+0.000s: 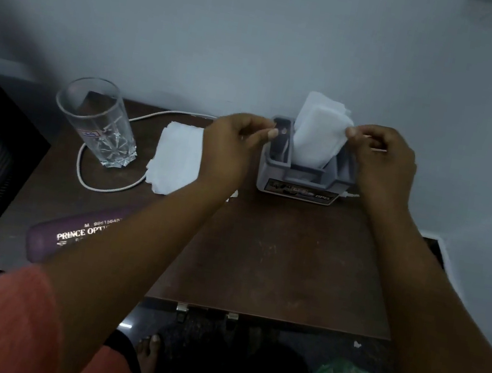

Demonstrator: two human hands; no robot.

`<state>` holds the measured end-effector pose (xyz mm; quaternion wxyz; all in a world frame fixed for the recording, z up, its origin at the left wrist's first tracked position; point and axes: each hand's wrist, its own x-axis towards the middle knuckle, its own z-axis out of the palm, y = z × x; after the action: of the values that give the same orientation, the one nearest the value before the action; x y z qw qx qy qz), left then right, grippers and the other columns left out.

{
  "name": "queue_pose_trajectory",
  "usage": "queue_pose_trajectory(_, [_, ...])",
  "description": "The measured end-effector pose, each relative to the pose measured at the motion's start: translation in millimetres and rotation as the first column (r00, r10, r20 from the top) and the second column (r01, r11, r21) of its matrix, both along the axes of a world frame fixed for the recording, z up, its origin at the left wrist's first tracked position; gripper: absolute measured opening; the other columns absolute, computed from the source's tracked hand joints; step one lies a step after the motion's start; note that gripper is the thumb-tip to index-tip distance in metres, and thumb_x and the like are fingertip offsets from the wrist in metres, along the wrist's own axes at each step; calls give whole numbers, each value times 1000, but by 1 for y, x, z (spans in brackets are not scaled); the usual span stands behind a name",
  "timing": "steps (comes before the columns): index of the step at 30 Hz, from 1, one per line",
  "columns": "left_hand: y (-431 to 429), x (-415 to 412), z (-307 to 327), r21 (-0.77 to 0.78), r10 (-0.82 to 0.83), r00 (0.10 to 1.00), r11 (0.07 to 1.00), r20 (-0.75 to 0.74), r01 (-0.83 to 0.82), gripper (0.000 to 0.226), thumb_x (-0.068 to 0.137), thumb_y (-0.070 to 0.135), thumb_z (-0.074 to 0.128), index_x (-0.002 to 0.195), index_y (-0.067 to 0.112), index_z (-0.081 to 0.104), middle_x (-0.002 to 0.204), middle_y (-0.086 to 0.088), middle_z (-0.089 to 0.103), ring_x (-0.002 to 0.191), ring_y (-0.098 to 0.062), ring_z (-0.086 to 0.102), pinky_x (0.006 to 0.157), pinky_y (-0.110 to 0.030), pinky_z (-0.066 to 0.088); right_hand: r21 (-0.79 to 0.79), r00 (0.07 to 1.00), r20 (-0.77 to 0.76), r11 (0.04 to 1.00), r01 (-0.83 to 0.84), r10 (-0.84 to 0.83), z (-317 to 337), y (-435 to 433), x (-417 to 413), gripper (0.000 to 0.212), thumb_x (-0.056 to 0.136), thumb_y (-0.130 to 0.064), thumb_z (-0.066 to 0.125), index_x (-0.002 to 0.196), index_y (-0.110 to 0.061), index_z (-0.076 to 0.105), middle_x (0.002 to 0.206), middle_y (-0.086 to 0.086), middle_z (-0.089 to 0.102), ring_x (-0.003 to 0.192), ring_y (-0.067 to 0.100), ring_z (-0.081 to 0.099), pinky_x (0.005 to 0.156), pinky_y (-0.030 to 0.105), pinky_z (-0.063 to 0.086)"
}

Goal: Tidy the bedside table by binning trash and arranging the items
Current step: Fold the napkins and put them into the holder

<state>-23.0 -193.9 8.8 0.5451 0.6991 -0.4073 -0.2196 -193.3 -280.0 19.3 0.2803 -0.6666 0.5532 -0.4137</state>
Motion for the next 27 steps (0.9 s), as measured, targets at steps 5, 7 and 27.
queue_pose_trajectory(5, [101,3,-11,53,196,934,981,-299,-189,15,86,22,64,98,18,72,97,5,73,91,0,66,79,-17,47,-226,989,149,974,29,5,5,82,20,6,91,-25,58,90,-20,62,82,-5,60,71,-6,53,66,4,38])
queue_pose_trajectory(7, [132,6,-14,69,298,824,950,-481,-303,13,89,22,59,97,22,70,99,3,72,94,-4,66,80,-20,47,-230,991,61,968,-106,123,-8,109,39,6,90,-22,60,90,-18,65,85,-5,62,75,-2,55,68,6,41])
queue_pose_trajectory(27, [165,34,-16,138,263,402,940,-877,-312,21,96,10,43,104,13,63,89,-3,67,85,-11,64,78,-18,51,-82,649,-668,831,-550,364,-75,116,142,18,92,-21,52,98,-12,67,97,7,66,88,25,61,67,35,49])
